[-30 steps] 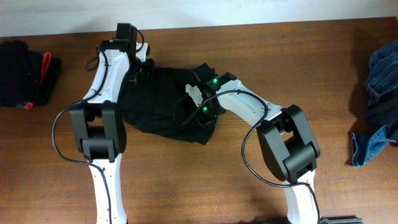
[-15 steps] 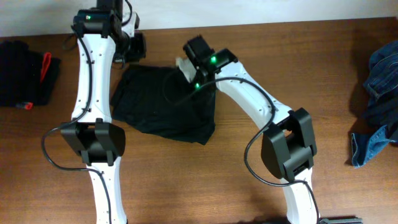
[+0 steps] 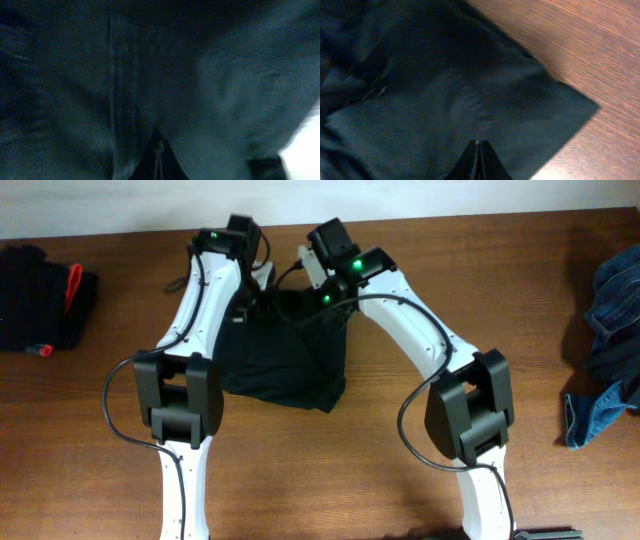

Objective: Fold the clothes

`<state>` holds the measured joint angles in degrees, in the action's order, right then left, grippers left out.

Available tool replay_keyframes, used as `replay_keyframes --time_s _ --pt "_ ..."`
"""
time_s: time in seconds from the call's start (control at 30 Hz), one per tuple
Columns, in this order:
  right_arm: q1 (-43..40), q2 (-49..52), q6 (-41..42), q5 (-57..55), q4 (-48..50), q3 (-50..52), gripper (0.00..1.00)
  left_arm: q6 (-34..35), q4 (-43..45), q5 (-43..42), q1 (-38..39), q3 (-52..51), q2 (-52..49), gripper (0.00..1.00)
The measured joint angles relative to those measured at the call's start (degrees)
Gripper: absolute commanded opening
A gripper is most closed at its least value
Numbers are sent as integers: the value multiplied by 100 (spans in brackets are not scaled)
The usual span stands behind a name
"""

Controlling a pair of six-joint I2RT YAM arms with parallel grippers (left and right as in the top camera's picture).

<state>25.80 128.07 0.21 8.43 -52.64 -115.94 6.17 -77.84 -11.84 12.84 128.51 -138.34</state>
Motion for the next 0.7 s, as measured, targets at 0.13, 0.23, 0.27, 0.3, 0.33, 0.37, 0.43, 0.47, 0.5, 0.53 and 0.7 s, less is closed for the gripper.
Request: replay_keyframes --time_s 0.13,0.23,0.27,0.3,0.33,0.37,0.43,0.47,0.5,0.53,0.7 --pt "-170 334 -2 -44 61 0 5 15 269 -48 -26 -592 -2 0" --pt "-212 656 0 -55 177 0 4 15 343 -85 -44 -758 -2 0" --pt "-216 765 0 -63 223 0 4 13 345 -90 -44 -778 -2 0" --pt "-216 883 0 -63 262 0 4 11 356 -92 -48 -789 -2 0" --pt "-227 979 -2 -63 284 0 4 11 361 -92 -48 -789 -2 0" --pt "-236 1071 -2 -63 308 0 4 4 374 -90 -48 -789 -2 0" --pt "-247 1150 2 -46 363 0 4 -37 393 -83 -48 -789 -2 0" --pt "-258 1150 2 -42 363 0 4 -59 396 -83 -46 -787 -2 0" --pt "-271 1150 -2 -33 365 0 4 -83 387 -83 -48 -776 -2 0" --pt "-286 1150 0 -13 365 -2 4 -111 356 -81 -48 -721 -2 0" --pt "-407 1152 -2 2 208 -81 4 -164 -72 155 -44 105 -22 0"
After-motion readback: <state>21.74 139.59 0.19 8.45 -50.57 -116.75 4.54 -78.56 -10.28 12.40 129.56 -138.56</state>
